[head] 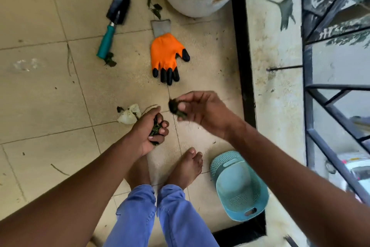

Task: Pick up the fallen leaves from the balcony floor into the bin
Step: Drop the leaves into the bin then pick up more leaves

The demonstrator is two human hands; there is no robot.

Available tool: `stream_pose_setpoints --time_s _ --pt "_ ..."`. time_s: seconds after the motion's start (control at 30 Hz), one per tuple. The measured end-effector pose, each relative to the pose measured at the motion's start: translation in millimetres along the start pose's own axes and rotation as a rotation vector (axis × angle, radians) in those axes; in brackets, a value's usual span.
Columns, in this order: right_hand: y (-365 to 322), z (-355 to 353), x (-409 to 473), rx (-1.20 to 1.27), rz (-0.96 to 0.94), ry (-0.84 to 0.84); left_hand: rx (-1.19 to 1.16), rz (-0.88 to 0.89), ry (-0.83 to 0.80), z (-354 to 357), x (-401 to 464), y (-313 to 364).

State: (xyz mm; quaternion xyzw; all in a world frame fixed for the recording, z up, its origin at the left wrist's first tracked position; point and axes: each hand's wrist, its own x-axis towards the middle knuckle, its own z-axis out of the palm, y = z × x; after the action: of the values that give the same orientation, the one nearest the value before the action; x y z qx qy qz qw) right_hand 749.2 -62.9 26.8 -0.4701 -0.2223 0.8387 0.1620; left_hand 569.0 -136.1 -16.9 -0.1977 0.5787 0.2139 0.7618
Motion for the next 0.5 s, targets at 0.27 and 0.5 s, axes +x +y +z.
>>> stream_pose_setpoints --time_s 0.27,0.5 --pt "-28 120 -25 -0.191 0.038 0.253 -0.118 0.209 -0.02 14 -93 33" --pt "-44 222 -44 -0.99 -0.335 0.492 -0.31 0.197 -0.038 -4 -171 53"
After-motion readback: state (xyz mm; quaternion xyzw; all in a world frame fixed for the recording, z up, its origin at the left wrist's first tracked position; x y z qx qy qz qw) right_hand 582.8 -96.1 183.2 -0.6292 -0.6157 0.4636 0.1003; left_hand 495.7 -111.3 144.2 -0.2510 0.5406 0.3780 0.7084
